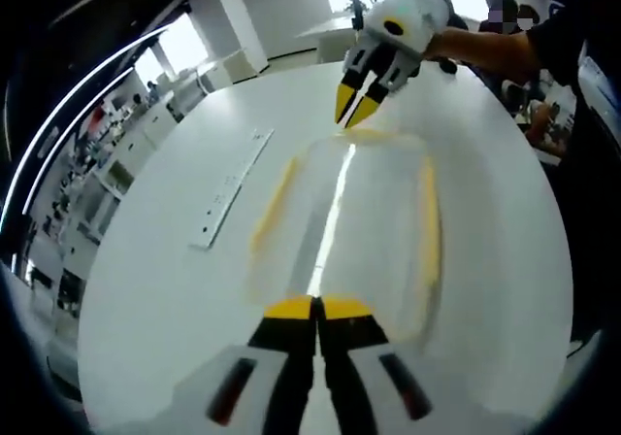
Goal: Snap each plastic latch of the storage box into its locked position after aligning the lid with the box until every specified latch is closed and the lid sits flush.
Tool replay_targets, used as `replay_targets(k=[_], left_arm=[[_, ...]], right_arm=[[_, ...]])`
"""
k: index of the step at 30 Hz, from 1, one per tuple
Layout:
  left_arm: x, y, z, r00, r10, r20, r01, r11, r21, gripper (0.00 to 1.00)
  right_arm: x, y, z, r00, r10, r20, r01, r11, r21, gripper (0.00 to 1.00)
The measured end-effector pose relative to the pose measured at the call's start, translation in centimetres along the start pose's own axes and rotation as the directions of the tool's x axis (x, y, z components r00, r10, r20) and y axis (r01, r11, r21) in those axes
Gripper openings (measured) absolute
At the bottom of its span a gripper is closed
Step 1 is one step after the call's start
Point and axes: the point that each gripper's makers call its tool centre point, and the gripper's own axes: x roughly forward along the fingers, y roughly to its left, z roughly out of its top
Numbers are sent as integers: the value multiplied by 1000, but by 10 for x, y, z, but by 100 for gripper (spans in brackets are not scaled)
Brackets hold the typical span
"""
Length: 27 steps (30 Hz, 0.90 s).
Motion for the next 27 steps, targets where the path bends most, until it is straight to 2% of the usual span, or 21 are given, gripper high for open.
replay_targets(k=[2, 3, 4, 5, 7, 9, 10, 14, 17, 21, 24, 27], left_arm=[[-1, 1, -3, 1000, 6, -6, -6, 1000, -1, 0], [-1, 1, -3, 1000, 5, -1, -5, 1000, -1, 1], [-1, 2, -4, 1000, 6, 2, -6, 1000, -4, 2], [-1, 2, -4, 1000, 7, 6, -7, 1000, -8, 3], [0, 2, -4, 1000, 10, 13, -10, 1000, -10, 5], [-1, 3, -4, 1000, 14, 17, -14, 1000, -11, 8], [-1, 2, -4, 1000, 13, 18, -12, 1000, -13, 8], [1, -11, -5, 999, -32, 13, 32, 999, -28, 0], [1, -9, -3, 1000, -23, 3, 23, 999, -27, 0], [1, -8, -4, 1000, -24, -2, 23, 998, -61, 0], [0, -8, -3, 1000, -18, 9, 19, 996, -82, 0], [-1, -8, -3, 1000, -15, 10, 16, 995, -97, 0]], right_arm=[[-2, 0, 15, 998, 1, 62, -3, 1000, 30, 5], [-2, 4, 25, 993, 17, 116, -24, 998, 55, 5], [1, 15, 41, 976, 59, 211, -85, 990, 113, 5], [4, 24, 47, 962, 90, 257, -137, 976, 171, 6], [16, 36, 46, 956, 133, 263, -198, 951, 239, 5], [29, 41, 37, 965, 144, 221, -188, 962, 197, 5], [34, 44, 37, 965, 143, 221, -189, 961, 202, 4], [42, 52, 50, 942, 190, 276, -262, 932, 250, 2], [53, 59, 61, 942, 210, 261, -261, 949, 179, 0], [68, 68, 76, 939, 238, 249, -283, 945, 163, 0], [75, 79, 87, 920, 280, 273, -334, 927, 173, 0], [81, 79, 89, 923, 275, 271, -332, 924, 191, 0]])
